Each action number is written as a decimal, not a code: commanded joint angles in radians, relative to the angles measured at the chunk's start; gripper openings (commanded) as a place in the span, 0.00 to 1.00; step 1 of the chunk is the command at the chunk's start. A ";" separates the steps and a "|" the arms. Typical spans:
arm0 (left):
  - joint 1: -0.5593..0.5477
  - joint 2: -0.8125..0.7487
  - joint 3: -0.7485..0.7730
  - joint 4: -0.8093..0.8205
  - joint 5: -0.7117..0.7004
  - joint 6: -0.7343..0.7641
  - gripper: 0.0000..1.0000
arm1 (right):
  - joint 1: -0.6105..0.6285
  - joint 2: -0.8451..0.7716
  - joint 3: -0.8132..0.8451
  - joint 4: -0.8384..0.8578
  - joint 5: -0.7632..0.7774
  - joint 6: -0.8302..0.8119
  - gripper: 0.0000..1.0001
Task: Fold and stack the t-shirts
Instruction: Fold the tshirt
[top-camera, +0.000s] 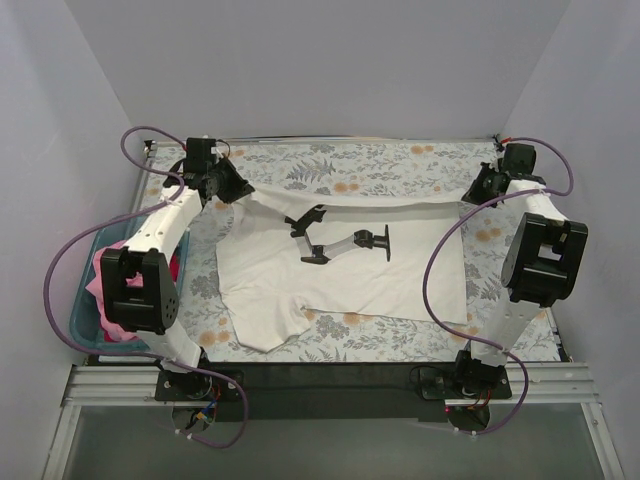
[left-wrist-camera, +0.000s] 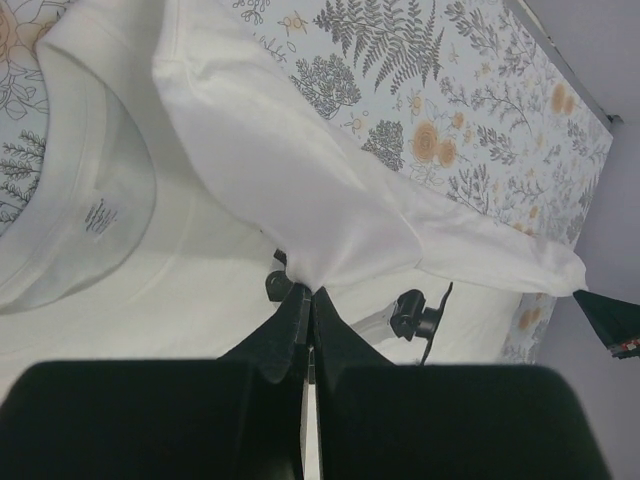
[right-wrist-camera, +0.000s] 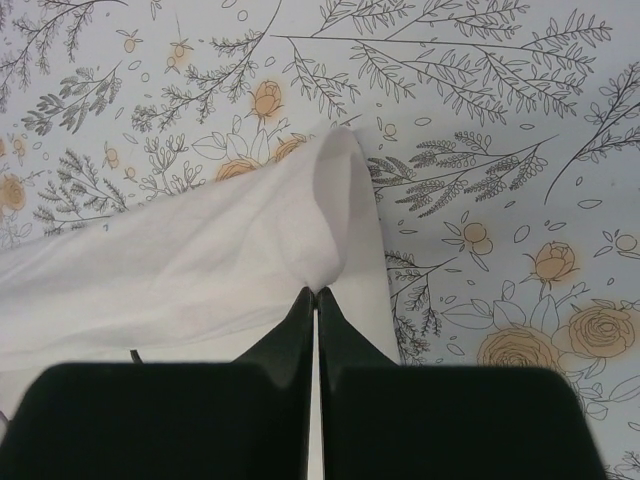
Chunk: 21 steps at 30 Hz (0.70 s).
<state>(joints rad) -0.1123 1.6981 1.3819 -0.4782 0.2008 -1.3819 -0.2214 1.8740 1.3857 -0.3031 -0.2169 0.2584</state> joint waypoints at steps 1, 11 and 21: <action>0.008 -0.103 -0.047 0.006 0.017 -0.028 0.00 | -0.009 -0.059 -0.005 -0.013 0.016 -0.008 0.01; 0.008 -0.135 -0.225 0.052 0.006 -0.023 0.00 | -0.007 -0.064 -0.088 -0.016 0.005 0.013 0.01; 0.008 -0.084 -0.320 0.112 -0.001 -0.002 0.00 | -0.007 -0.029 -0.174 -0.018 -0.007 0.027 0.01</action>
<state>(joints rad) -0.1120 1.6066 1.0832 -0.4088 0.2092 -1.3987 -0.2222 1.8420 1.2285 -0.3244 -0.2123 0.2749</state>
